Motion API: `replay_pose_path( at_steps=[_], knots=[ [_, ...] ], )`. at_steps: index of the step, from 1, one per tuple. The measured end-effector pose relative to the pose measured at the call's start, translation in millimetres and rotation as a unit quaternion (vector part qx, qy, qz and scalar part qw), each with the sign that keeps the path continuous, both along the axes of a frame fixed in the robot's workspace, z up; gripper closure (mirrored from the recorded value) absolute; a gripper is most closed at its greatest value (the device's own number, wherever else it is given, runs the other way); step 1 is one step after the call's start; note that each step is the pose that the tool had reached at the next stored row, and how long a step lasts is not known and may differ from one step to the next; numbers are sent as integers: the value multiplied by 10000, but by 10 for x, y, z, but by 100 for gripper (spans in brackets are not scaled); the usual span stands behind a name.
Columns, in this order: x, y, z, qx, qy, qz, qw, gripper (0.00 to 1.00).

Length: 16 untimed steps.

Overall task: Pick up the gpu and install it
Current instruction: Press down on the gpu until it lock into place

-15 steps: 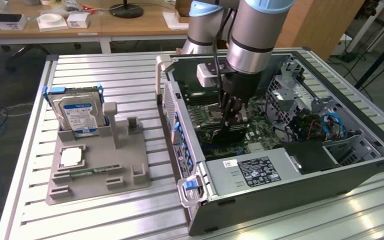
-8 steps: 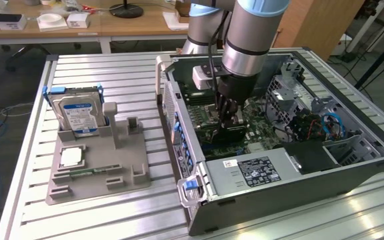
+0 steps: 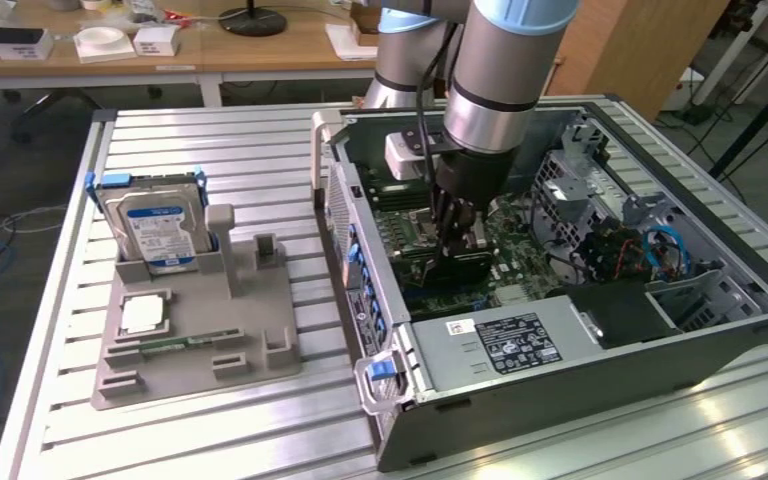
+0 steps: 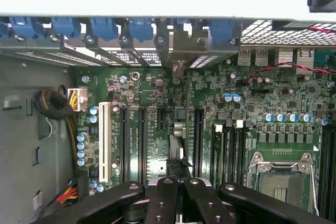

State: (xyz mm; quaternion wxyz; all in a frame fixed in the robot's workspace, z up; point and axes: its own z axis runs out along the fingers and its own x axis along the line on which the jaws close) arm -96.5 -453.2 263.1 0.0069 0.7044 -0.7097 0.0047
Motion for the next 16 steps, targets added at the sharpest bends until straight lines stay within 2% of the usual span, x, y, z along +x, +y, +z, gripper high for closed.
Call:
replay_pose_path(
  at_steps=[4,8,13,16],
  knots=[
    [0,1,3,3,-2,0,10000,89],
    [0,1,63,1,-1,0,10000,89],
    [0,35,57,2,-1,0,10000,89],
    [1,36,45,1,-1,0,10000,89]
  ],
)
